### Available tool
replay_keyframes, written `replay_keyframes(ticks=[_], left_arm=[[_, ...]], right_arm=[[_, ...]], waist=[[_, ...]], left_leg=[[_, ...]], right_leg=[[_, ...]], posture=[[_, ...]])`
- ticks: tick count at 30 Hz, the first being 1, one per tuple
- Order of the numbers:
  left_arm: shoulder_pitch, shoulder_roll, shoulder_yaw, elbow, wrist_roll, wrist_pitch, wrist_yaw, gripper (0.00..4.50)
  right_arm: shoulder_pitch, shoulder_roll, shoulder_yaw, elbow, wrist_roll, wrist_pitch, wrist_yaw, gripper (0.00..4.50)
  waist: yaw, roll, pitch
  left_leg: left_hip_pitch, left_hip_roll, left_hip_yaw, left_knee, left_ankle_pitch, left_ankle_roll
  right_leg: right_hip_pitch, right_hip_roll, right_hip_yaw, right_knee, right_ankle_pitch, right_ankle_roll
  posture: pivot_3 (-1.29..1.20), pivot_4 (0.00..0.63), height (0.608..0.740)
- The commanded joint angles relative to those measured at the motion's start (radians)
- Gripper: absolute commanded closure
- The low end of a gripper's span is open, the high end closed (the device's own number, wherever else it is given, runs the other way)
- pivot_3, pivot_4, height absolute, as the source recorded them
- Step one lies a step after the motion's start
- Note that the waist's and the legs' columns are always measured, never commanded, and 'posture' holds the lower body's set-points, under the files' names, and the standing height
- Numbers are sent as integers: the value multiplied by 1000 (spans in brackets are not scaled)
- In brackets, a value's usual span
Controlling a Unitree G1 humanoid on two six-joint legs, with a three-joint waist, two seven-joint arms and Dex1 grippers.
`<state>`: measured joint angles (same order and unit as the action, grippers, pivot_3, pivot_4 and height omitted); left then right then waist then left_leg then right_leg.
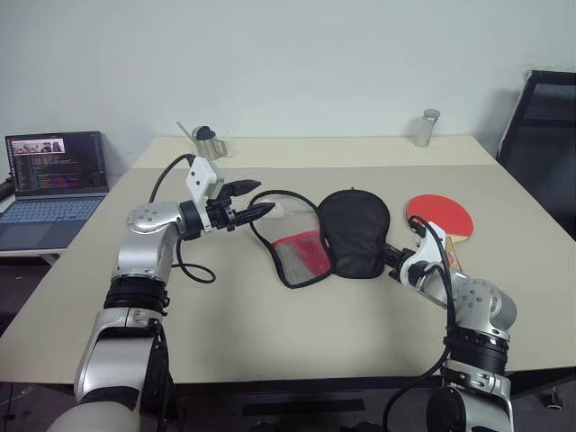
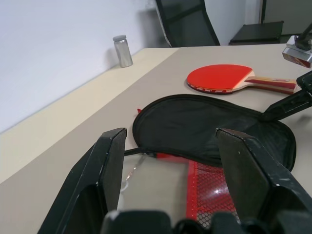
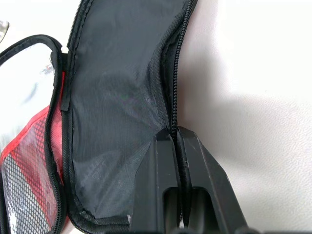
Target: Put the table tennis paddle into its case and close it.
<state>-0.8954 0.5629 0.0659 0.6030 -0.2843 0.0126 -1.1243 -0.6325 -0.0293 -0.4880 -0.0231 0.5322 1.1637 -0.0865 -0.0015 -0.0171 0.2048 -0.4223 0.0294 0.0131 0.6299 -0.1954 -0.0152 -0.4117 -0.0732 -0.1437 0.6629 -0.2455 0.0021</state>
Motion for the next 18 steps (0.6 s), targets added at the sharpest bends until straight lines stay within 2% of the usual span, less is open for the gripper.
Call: replay_keyframes(ticks=[1, 6, 14, 17, 18], left_arm=[[-30, 3, 8, -9, 1, -25, -5, 1330], [-17, 0, 9, -29, -3, -20, -3, 1330], [13, 1, 16, -82, -19, 6, 1, 1330], [33, 4, 12, -112, -20, 14, -3, 1330], [40, 4, 15, -123, -26, 24, -2, 1330]], right_arm=[[-11, 1, 42, -31, 4, -30, 11, 4470], [-4, -9, 83, -34, 1, -28, 23, 4470], [16, -86, 134, -76, -6, -19, 55, 1971], [45, -214, 262, -154, -54, -81, 157, 885], [45, -242, 270, -181, -43, -80, 184, 562]], waist=[[0, 0, 0], [0, 0, 0], [0, 0, 0], [0, 0, 0], [0, 0, 0]], left_leg=[[0, 0, 0, 0, 0, 0], [0, 0, 0, 0, 0, 0], [0, 0, 0, 0, 0, 0], [0, 0, 0, 0, 0, 0], [0, 0, 0, 0, 0, 0]], right_leg=[[0, 0, 0, 0, 0, 0], [0, 0, 0, 0, 0, 0], [0, 0, 0, 0, 0, 0], [0, 0, 0, 0, 0, 0], [0, 0, 0, 0, 0, 0]], posture=[[0, 150, 740], [0, 150, 740], [0, 150, 740], [0, 150, 740], [0, 150, 740]])
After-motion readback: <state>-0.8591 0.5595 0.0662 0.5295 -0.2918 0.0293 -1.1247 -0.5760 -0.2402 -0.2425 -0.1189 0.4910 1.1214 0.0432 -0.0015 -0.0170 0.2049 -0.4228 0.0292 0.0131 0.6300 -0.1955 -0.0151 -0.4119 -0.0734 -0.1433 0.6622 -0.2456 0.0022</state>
